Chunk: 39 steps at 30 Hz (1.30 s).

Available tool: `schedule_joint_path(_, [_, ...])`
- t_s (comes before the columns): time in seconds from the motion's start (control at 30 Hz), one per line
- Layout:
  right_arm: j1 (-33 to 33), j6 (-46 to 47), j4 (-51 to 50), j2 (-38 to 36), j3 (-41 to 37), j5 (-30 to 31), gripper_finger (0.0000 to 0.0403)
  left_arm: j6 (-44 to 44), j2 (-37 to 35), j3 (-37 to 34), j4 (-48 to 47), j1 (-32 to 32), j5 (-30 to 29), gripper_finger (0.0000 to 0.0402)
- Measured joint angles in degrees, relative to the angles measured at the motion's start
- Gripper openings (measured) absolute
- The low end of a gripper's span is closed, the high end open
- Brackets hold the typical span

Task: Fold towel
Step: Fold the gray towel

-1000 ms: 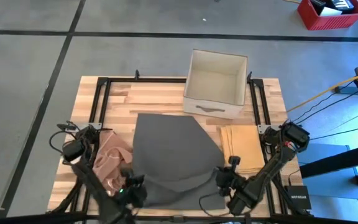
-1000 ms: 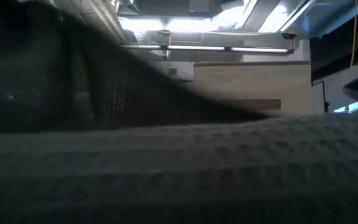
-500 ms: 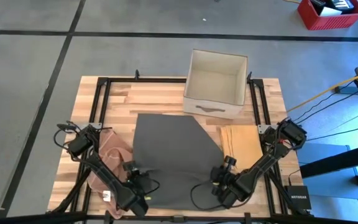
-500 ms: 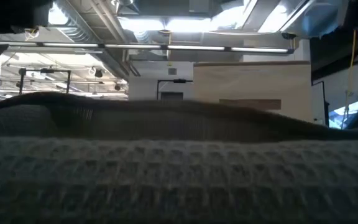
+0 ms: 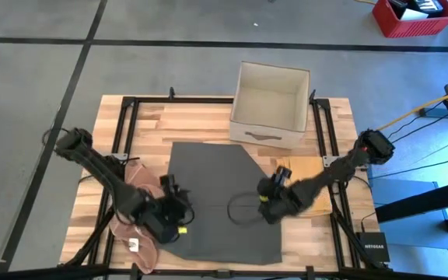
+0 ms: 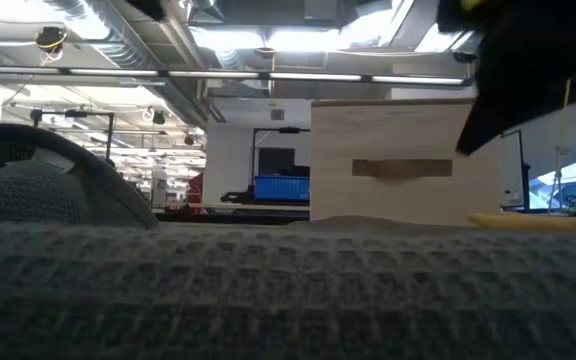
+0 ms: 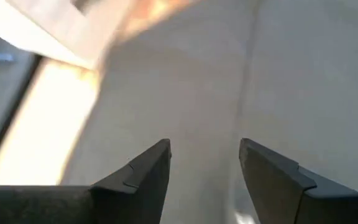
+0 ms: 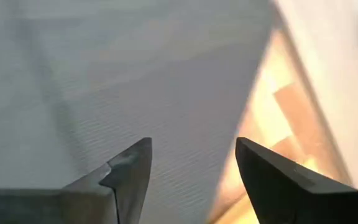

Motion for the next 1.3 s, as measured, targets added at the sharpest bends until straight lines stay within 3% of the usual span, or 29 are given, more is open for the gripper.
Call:
schedule_joint_path(0.23, [-12.76, -8.43, 17.95, -1.82, -14.17, -5.27, 0.0236, 10.02, -2.94, -16.29, 25.73, 8.97, -0.53, 0.0186])
schedule_joint_path(0.37, [-19.28, -11.45, 27.12, -1.82, -19.38, -12.4, 0.0237, 11.8, -1.55, -24.16, 41.39, 14.23, 7.45, 0.0186])
schedule_joint_path(0.57, [-22.16, -15.13, 42.62, -1.84, -23.05, -24.12, 0.0237, 12.02, 3.02, -33.01, 60.01, 17.75, 8.45, 0.0186])
schedule_joint_path(0.67, [-21.31, -15.24, 49.66, -1.84, -23.31, -26.98, 0.0237, 14.4, 5.0, -34.43, 61.82, 18.37, 8.52, 0.0186])
schedule_joint_path(0.83, [-17.66, -15.37, 63.67, -1.03, -23.27, -26.71, 0.0237, 19.46, 6.87, -34.46, 62.49, 20.72, 6.54, 0.0186])
schedule_joint_path(1.1, [-13.97, -20.08, 84.03, 8.1, -23.23, -24.0, 0.0237, 19.7, 6.91, -34.46, 64.33, 24.71, 6.32, 0.0186])
schedule_joint_path(1.2, [-12.47, -20.83, 89.69, 13.03, -22.53, -26.6, 0.0237, 19.21, 6.91, -34.46, 64.44, 25.02, 6.32, 0.0186])
schedule_joint_path(1.3, [-11.69, -22.57, 87.36, 14.45, -20.76, -32.13, 0.0237, 19.54, 6.91, -34.42, 65.19, 25.02, 6.32, 0.0186])
